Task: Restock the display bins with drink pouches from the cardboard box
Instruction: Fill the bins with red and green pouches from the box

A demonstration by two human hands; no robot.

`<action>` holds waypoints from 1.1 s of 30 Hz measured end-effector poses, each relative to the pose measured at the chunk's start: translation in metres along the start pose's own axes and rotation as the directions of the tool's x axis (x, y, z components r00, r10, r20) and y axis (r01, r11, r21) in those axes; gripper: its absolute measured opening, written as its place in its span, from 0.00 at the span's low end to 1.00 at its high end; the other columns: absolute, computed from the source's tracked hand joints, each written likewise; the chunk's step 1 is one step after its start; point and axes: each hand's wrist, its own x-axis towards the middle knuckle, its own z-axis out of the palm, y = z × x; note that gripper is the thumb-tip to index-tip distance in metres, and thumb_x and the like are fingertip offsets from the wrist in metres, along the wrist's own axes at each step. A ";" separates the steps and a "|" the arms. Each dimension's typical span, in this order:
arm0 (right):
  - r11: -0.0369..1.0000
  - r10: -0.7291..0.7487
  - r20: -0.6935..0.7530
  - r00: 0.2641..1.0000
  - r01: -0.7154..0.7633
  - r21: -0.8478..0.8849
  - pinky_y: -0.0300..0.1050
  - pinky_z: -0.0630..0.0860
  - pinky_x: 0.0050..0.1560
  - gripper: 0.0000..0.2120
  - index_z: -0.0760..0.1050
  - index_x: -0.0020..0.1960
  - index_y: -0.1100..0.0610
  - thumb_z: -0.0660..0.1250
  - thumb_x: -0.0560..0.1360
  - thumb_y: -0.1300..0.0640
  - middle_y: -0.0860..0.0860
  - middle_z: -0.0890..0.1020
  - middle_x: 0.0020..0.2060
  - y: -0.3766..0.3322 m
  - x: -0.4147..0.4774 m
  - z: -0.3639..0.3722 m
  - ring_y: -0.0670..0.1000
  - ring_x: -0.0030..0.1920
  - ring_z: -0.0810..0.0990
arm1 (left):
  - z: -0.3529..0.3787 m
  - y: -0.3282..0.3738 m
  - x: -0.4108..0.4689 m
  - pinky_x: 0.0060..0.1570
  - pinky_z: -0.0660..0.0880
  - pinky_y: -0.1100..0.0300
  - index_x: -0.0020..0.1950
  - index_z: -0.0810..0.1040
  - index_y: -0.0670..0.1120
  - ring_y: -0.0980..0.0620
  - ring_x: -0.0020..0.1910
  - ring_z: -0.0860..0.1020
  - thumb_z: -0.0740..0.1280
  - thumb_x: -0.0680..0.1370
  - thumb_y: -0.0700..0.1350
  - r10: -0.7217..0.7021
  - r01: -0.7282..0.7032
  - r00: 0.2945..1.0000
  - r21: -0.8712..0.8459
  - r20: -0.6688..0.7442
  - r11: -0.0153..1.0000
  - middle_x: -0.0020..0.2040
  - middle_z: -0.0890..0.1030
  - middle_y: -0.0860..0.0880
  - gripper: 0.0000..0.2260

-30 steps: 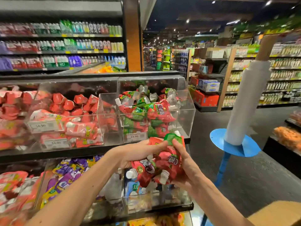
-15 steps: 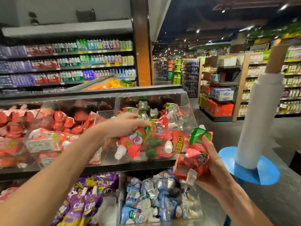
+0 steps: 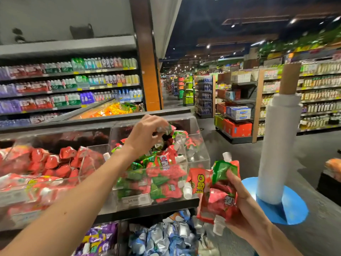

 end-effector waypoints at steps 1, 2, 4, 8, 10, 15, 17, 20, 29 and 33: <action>1.000 0.009 -0.024 1.000 -0.009 -0.003 0.59 0.82 0.38 0.39 0.85 0.47 0.63 0.88 0.39 0.49 0.63 0.85 0.44 -0.001 0.002 -0.004 0.61 0.38 0.86 | 0.009 -0.005 0.000 0.49 0.78 0.53 0.50 0.82 0.47 0.47 0.49 0.79 0.78 0.67 0.31 0.038 -0.040 0.999 0.059 0.027 0.997 0.49 0.83 0.50 0.17; 1.000 0.018 -0.051 0.999 -0.018 -0.006 0.59 0.82 0.39 0.42 0.83 0.50 0.64 0.88 0.39 0.49 0.63 0.84 0.44 -0.001 0.003 -0.007 0.62 0.38 0.85 | 0.017 -0.011 -0.001 0.47 0.79 0.53 0.49 0.82 0.47 0.46 0.47 0.79 0.78 0.66 0.31 0.058 -0.064 0.997 0.125 0.052 0.990 0.49 0.83 0.49 0.17; 0.999 0.035 -0.094 0.995 -0.037 -0.024 0.60 0.82 0.43 0.49 0.79 0.57 0.64 0.88 0.41 0.49 0.64 0.84 0.45 -0.001 0.007 -0.010 0.62 0.40 0.85 | 0.031 -0.021 -0.003 0.42 0.81 0.52 0.49 0.83 0.45 0.45 0.45 0.80 0.79 0.65 0.31 0.050 -0.072 0.995 0.260 0.091 0.963 0.47 0.83 0.47 0.16; 0.999 0.034 -0.114 0.993 -0.038 -0.029 0.60 0.82 0.41 0.52 0.77 0.62 0.63 0.88 0.41 0.49 0.65 0.84 0.49 -0.002 0.011 -0.007 0.63 0.42 0.85 | 0.048 -0.032 0.002 0.46 0.82 0.50 0.53 0.84 0.45 0.46 0.50 0.81 0.77 0.70 0.36 -0.078 0.001 0.977 0.361 0.198 0.933 0.52 0.82 0.47 0.13; 0.998 0.030 -0.107 0.994 -0.035 -0.045 0.58 0.82 0.40 0.51 0.77 0.60 0.63 0.88 0.40 0.49 0.64 0.84 0.48 -0.002 0.014 -0.005 0.62 0.41 0.85 | 0.047 -0.030 0.012 0.53 0.80 0.49 0.53 0.85 0.45 0.46 0.54 0.82 0.74 0.75 0.41 -0.177 0.080 0.937 0.309 0.300 0.948 0.57 0.82 0.48 0.07; 0.999 0.005 -0.079 0.997 -0.008 -0.036 0.54 0.82 0.36 0.51 0.77 0.59 0.63 0.88 0.39 0.49 0.64 0.84 0.43 0.000 0.017 0.002 0.61 0.37 0.85 | 0.039 -0.023 0.015 0.58 0.77 0.45 0.56 0.83 0.47 0.44 0.61 0.78 0.64 0.80 0.43 -0.297 0.142 0.850 0.354 0.435 0.924 0.64 0.79 0.47 0.10; 1.000 0.004 -0.066 0.998 -0.006 -0.028 0.53 0.82 0.35 0.50 0.77 0.58 0.63 0.88 0.39 0.49 0.64 0.84 0.43 0.001 0.016 0.004 0.60 0.37 0.85 | 0.032 -0.013 0.012 0.65 0.72 0.46 0.61 0.82 0.47 0.43 0.68 0.73 0.64 0.80 0.41 -0.314 0.165 0.835 0.339 0.452 0.926 0.71 0.74 0.45 0.12; 1.000 -0.014 -0.048 0.999 0.013 -0.013 0.53 0.82 0.35 0.44 0.81 0.53 0.62 0.88 0.40 0.50 0.64 0.85 0.45 0.003 0.014 0.009 0.61 0.38 0.86 | 0.008 0.017 0.010 0.62 0.74 0.51 0.58 0.83 0.48 0.48 0.59 0.78 0.66 0.81 0.42 -0.326 0.319 0.904 0.069 0.276 0.945 0.61 0.80 0.48 0.09; 0.993 -0.064 -0.140 0.988 0.049 -0.108 0.61 0.80 0.57 0.21 0.81 0.59 0.60 0.70 0.71 0.48 0.63 0.83 0.56 0.018 0.025 0.033 0.62 0.57 0.82 | -0.042 0.132 -0.041 0.59 0.74 0.61 0.69 0.68 0.62 0.68 0.57 0.75 0.68 0.69 0.72 -0.241 0.516 0.751 -0.319 0.615 0.795 0.58 0.77 0.64 0.31; 0.992 -0.059 -0.159 0.986 0.040 -0.120 0.62 0.75 0.64 0.29 0.81 0.58 0.61 0.76 0.65 0.43 0.63 0.83 0.55 0.025 0.024 0.040 0.63 0.58 0.82 | -0.032 0.134 -0.061 0.59 0.76 0.58 0.74 0.62 0.59 0.63 0.55 0.79 0.78 0.67 0.60 -0.247 0.488 0.793 -0.339 0.557 0.804 0.57 0.81 0.59 0.40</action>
